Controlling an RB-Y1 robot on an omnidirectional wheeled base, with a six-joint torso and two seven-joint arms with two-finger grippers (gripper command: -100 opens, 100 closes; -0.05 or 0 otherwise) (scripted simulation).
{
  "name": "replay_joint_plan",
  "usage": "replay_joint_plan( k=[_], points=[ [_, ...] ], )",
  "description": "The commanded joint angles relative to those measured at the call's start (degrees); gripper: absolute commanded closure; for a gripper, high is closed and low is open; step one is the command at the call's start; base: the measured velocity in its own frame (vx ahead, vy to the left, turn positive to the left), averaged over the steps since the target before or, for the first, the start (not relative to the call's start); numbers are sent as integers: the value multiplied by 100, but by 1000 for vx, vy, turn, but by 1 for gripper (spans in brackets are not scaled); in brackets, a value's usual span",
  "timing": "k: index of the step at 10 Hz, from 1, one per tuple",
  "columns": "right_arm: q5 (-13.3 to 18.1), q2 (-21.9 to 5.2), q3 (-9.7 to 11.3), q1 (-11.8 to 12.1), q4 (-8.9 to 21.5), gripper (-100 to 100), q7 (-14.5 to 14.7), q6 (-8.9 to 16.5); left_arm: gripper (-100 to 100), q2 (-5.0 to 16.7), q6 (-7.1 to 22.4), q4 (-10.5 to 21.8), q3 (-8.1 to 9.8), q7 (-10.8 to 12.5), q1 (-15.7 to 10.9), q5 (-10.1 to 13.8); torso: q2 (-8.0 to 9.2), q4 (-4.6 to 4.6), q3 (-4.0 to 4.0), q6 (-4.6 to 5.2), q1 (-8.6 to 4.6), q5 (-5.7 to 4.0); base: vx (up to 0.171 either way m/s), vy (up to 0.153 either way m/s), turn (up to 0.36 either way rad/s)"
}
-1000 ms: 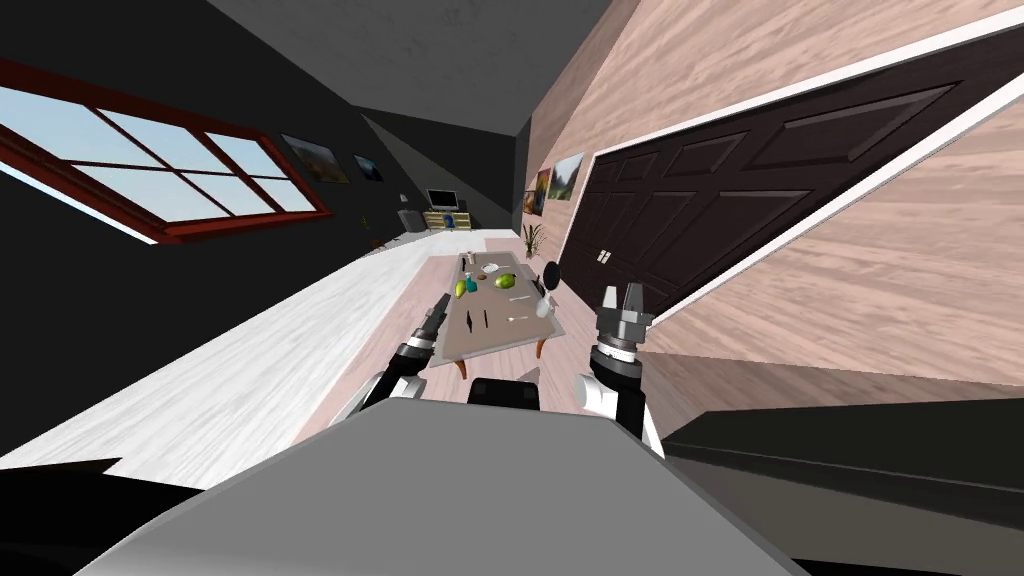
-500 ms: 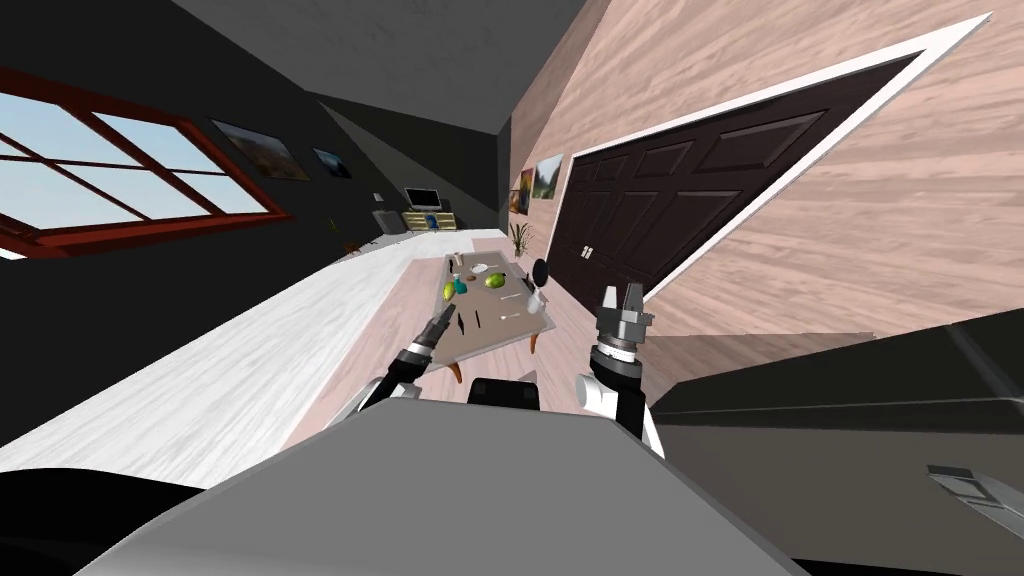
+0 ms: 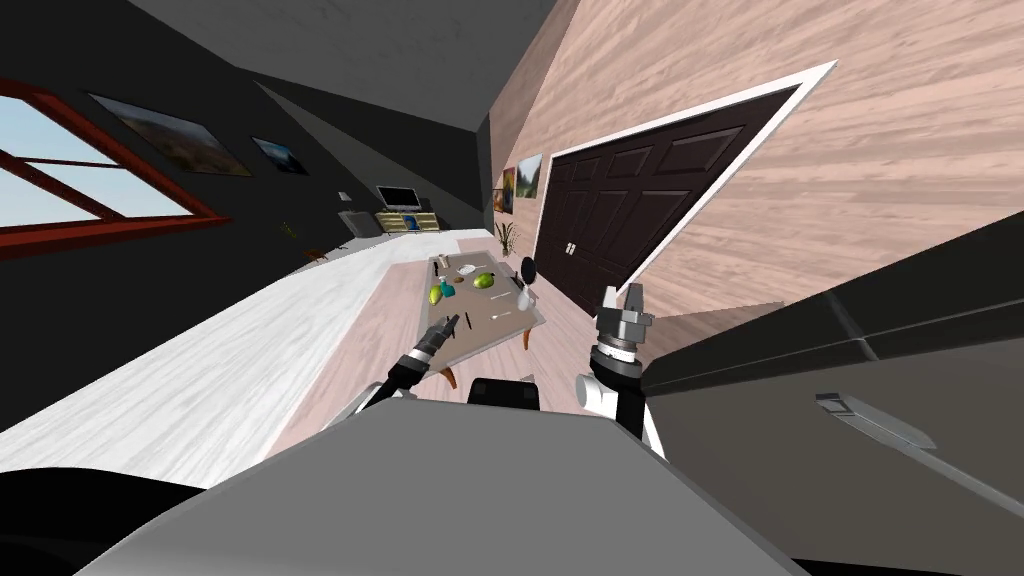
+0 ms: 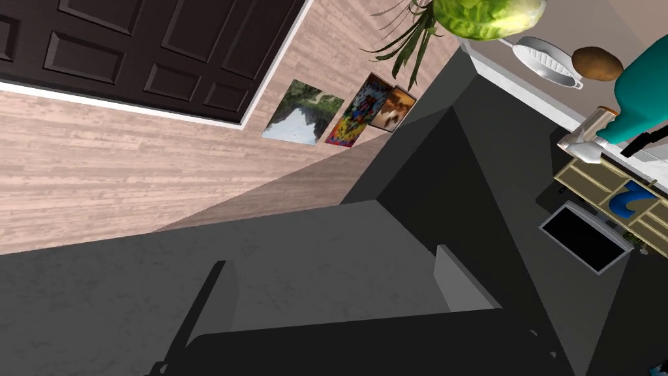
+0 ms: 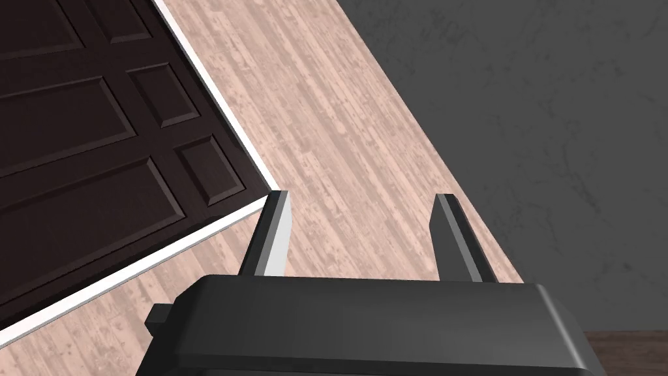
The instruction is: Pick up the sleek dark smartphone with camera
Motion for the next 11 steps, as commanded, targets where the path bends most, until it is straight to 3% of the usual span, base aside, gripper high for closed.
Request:
replay_joint_plan(
  k=[1, 3, 4, 6, 7, 9, 10, 11],
  points=[
    [0, 0, 0, 0, 0, 0, 0, 0, -100, 203, 61, 208, -81, -286, 54, -38, 0, 0, 0, 0, 0, 0, -10, -16, -353],
    [0, 0, 0, 0, 0, 0, 0, 0, -100, 203, 61, 208, -81, -494, 54, -38, 0, 0, 0, 1, -2, -1, -9, -2, -112],
    [0, 0, 0, 0, 0, 0, 0, 0, -100, 401, 113, 422, -172, -713, 105, -76, -2, 0, -1, -1, 0, 0, -5, -15, -363],
    [0, 0, 0, 0, 0, 0, 0, 0, -100, 401, 113, 422, -172, -914, 105, -76, -1, 0, -1, 1, -1, -1, -7, -3, -98],
    [0, 0, 0, 0, 0, 0, 0, 0, -100, 604, 167, 640, -273, -1143, 156, -114, -2, -1, -1, -2, 0, 0, -4, -17, -368],
    [0, 0, 0, 0, 0, 0, 0, 0, -100, 604, 167, 640, -273, -1338, 156, -114, -3, -1, -2, -1, -1, -1, -2, -4, -84],
    [0, 0, 0, 0, 0, 0, 0, 0, -100, 810, 222, 860, -387, -1568, 206, -153, -4, -1, -2, -1, -1, 0, 4, -18, -339],
    [0, 0, 1, -1, 0, 0, 0, 0, -100, 810, 222, 860, -387, -1733, 206, -153, -5, -1, -3, 5, -4, -1, 3, -8, -217]
  ],
)
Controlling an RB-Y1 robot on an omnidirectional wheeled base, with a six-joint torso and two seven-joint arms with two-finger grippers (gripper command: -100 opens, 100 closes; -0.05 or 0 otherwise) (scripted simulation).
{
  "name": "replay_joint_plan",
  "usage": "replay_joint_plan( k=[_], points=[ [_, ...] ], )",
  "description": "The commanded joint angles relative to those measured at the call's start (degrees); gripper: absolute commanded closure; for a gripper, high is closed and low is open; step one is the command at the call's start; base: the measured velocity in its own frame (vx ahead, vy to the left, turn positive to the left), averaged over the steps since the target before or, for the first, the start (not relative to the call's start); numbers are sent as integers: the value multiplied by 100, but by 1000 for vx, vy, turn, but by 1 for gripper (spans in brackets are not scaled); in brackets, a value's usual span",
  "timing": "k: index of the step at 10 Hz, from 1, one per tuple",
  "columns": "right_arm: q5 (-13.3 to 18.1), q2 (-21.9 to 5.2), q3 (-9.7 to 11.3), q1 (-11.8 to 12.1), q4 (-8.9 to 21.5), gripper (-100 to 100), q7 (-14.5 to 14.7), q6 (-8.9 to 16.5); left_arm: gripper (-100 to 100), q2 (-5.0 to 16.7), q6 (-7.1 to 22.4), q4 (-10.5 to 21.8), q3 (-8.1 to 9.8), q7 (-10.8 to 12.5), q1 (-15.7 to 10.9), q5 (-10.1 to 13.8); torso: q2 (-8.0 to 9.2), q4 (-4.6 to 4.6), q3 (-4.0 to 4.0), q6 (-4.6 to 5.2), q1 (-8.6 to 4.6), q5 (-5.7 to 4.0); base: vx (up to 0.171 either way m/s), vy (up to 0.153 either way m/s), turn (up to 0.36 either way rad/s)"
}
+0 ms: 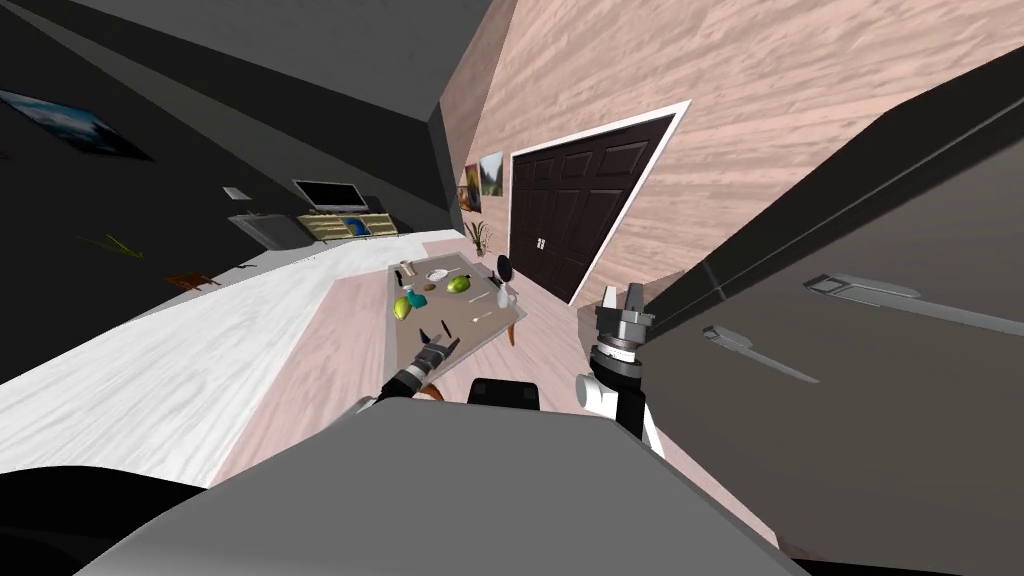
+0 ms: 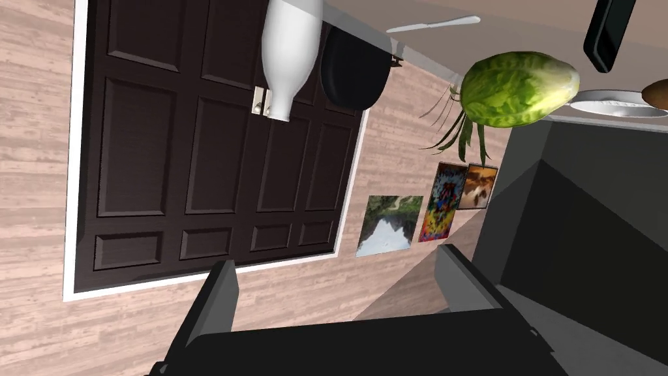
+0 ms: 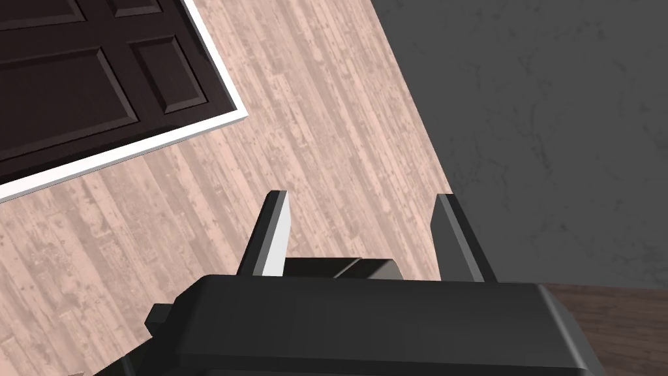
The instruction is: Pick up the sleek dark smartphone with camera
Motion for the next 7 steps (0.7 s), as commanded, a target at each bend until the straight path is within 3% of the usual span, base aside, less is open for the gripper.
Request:
replay_joint_plan(
  k=[1, 3, 4, 6, 7],
  points=[
    [0, 0, 0, 0, 0, 0, 0, 0, -100, 249, 68, 264, -137, -286, 33, -38, 0, 0, 0, 0, 0, 0, 7, -17, -388],
    [0, 0, 0, 0, 0, 0, 0, 0, -100, 249, 68, 264, -137, -577, 33, -38, -3, 0, -1, -1, 1, 1, 7, -4, -85],
    [0, 0, 0, 1, 0, 0, 0, 0, -100, 464, 126, 484, -272, -765, 81, -78, -2, 0, -1, -2, 1, 0, 17, -20, -385],
    [0, 0, 0, 1, 0, 0, 0, 0, -100, 464, 126, 484, -272, -1004, 81, -78, -5, -1, -3, -2, 1, 0, 10, -2, -84],
    [0, 0, -1, 1, 0, 0, 0, 0, -100, 683, 185, 702, -419, -1191, 129, -117, -3, 0, -1, -3, 2, 1, 19, -16, -418]
  ],
)
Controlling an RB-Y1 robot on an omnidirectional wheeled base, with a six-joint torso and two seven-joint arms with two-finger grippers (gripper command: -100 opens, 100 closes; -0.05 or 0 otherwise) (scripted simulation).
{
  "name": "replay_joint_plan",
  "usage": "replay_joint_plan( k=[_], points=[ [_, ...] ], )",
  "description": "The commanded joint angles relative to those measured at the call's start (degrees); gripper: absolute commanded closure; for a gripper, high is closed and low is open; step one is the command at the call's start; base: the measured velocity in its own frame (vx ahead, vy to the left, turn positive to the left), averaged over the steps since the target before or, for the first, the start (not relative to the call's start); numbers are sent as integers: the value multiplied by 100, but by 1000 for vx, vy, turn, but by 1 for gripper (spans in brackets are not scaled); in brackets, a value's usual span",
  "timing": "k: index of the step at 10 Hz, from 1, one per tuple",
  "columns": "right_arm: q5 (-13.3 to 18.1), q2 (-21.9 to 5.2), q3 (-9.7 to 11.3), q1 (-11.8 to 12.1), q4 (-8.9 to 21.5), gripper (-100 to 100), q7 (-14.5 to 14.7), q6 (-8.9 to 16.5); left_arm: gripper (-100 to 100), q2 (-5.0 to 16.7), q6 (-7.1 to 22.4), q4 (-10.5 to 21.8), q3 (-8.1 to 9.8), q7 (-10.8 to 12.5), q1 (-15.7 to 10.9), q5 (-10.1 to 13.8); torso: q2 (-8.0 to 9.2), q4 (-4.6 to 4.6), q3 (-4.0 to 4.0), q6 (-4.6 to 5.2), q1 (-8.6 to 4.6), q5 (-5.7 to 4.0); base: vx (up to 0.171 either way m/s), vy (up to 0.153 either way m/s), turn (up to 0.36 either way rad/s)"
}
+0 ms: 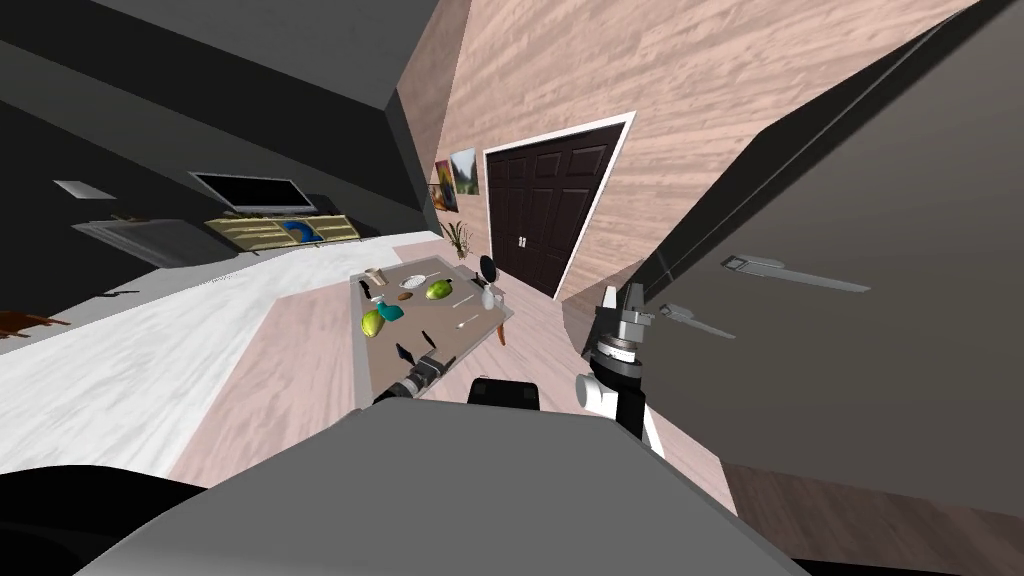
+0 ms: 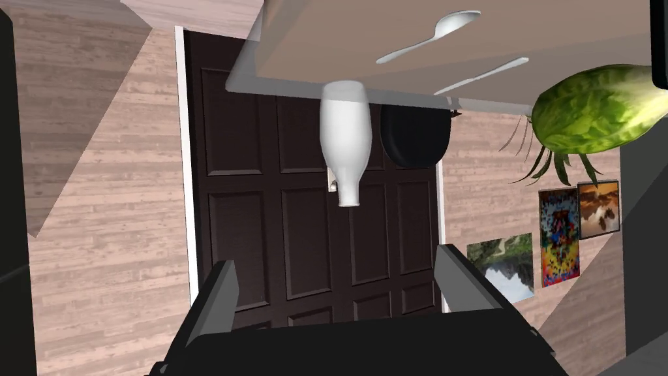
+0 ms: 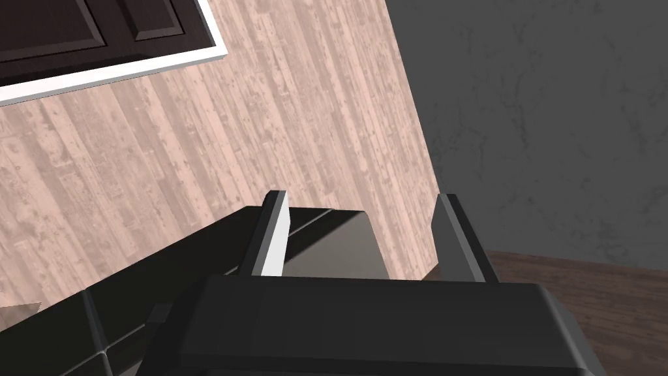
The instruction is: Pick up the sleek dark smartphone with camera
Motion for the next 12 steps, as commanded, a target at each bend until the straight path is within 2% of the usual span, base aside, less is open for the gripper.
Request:
replay_joint_plan(
  k=[1, 2, 3, 5, 6, 7, 8, 10, 11, 12],
  points=[
    [0, 0, 0, 0, 0, 0, 0, 0, -100, 132, -4, 176, -63, -286, -22, -3, 0, 0, 0, 0, 0, 0, 23, -1, -184],
    [0, 0, -1, 2, 0, 0, 0, 0, -100, 132, -4, 176, -63, -343, -22, -3, -2, -1, -1, -9, 4, 0, 10, 0, 65],
    [0, 0, -1, 2, 0, 0, 0, 0, -100, 356, 56, 391, -219, -578, 24, -42, 1, 0, 0, -10, 3, 1, 25, -17, -332],
    [0, 0, -1, 2, 0, 0, 0, 0, -100, 356, 56, 391, -219, -763, 24, -42, -3, -1, -2, -8, 3, 0, 17, -1, -89],
    [0, 0, -1, 2, 0, 0, 0, 0, -100, 583, 115, 603, -385, -989, 69, -80, 0, 0, 0, -10, 3, 1, 31, -11, -333],
    [0, 0, -1, 1, 0, 0, 0, 0, -100, 583, 115, 603, -385, -1145, 69, -80, -4, -1, -2, -3, 3, 0, 31, 1, -177],
    [0, 0, -1, 2, 0, 0, 0, 0, -100, 815, 175, 812, -558, -1318, 112, -118, -5, -1, -3, -9, 4, 1, 45, -7, -364],
    [0, 0, -2, 2, 0, 0, 0, 0, -100, 815, 175, 812, -558, -1580, 112, -118, -10, -2, -6, -10, 6, 1, 30, 4, -59],
    [0, 0, -2, 3, 0, 0, 0, 0, -100, 1049, 235, 1016, -738, -1774, 153, -155, -3, -1, -2, -12, 3, 0, 34, -14, -334],
    [0, 0, -1, 1, 0, 0, 0, 0, -100, 1049, 235, 1016, -738, -1941, 153, -155, -7, -1, -4, -3, 0, 0, 39, 1, -186]
  ],
)
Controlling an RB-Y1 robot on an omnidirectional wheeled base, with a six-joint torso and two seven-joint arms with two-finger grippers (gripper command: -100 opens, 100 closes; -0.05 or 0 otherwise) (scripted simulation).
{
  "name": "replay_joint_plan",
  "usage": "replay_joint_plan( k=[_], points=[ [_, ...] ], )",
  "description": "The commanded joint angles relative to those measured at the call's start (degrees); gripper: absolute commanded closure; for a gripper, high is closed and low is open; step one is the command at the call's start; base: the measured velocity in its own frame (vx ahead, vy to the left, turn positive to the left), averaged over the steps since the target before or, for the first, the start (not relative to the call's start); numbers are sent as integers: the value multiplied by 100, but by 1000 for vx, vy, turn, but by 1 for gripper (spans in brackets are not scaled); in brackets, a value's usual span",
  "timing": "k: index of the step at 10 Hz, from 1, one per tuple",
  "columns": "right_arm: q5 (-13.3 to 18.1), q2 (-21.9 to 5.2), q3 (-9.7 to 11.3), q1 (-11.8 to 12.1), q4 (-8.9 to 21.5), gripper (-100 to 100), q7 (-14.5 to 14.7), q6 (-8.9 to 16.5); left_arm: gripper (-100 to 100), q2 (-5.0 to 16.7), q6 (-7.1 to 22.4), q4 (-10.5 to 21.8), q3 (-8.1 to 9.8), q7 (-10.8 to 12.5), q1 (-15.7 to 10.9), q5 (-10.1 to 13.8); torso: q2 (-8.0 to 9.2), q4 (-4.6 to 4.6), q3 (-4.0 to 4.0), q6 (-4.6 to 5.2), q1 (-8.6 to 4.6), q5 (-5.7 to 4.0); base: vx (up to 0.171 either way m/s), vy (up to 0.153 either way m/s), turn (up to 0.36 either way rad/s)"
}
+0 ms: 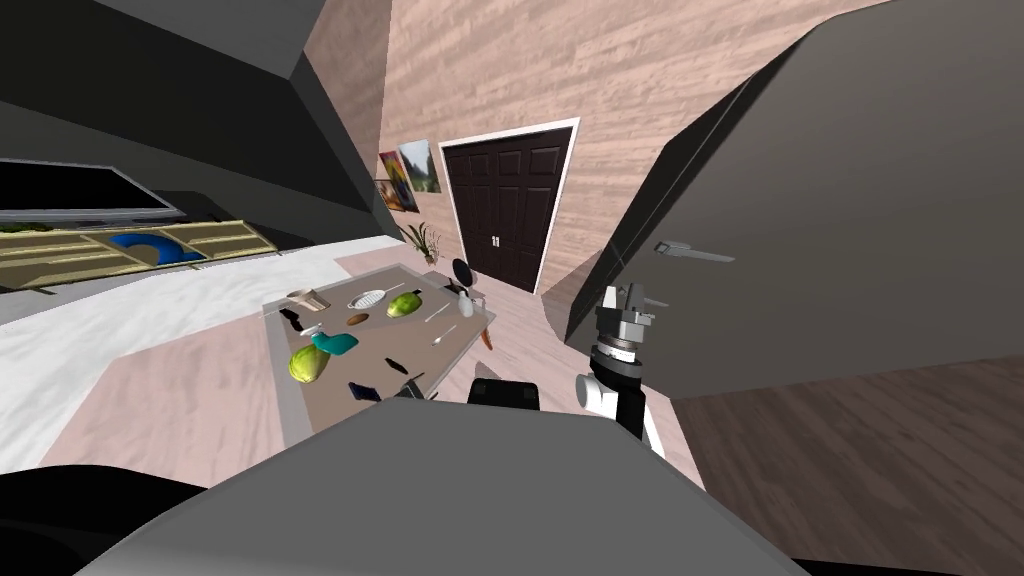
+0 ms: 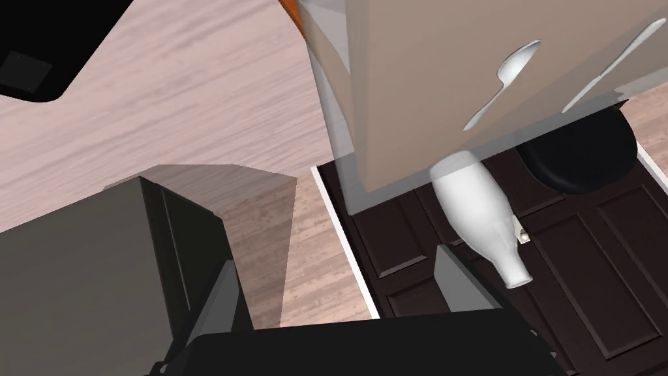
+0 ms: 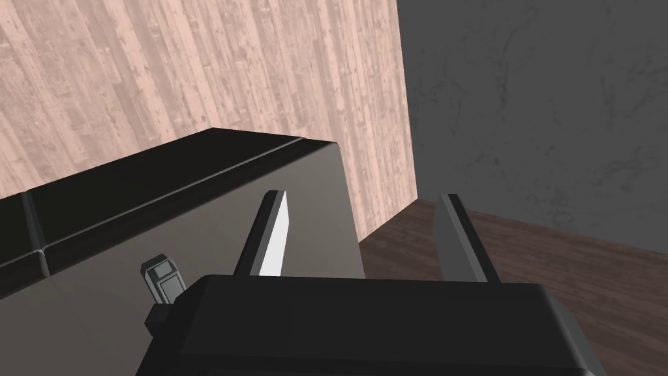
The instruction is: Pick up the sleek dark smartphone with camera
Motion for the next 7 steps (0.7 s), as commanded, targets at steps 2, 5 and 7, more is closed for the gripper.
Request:
replay_joint_plan(
  k=[2, 5, 7],
  points=[
    [0, 0, 0, 0, 0, 0, 0, 0, -100, 299, 86, 126, -178, -394, 125, -36, 5, 1, 3, -3, 0, 0, 29, 2, -113],
    [0, 0, 0, 0, 0, 0, 0, 0, -100, 536, 144, 321, -365, -905, 161, -70, -7, -1, -4, 3, 6, 1, 53, 14, -192],
    [0, 0, 0, 0, 0, 0, 0, 0, -100, 771, 202, 510, -553, -1240, 194, -103, -9, -2, -5, 4, 3, 1, 55, 9, -196]
  ],
)
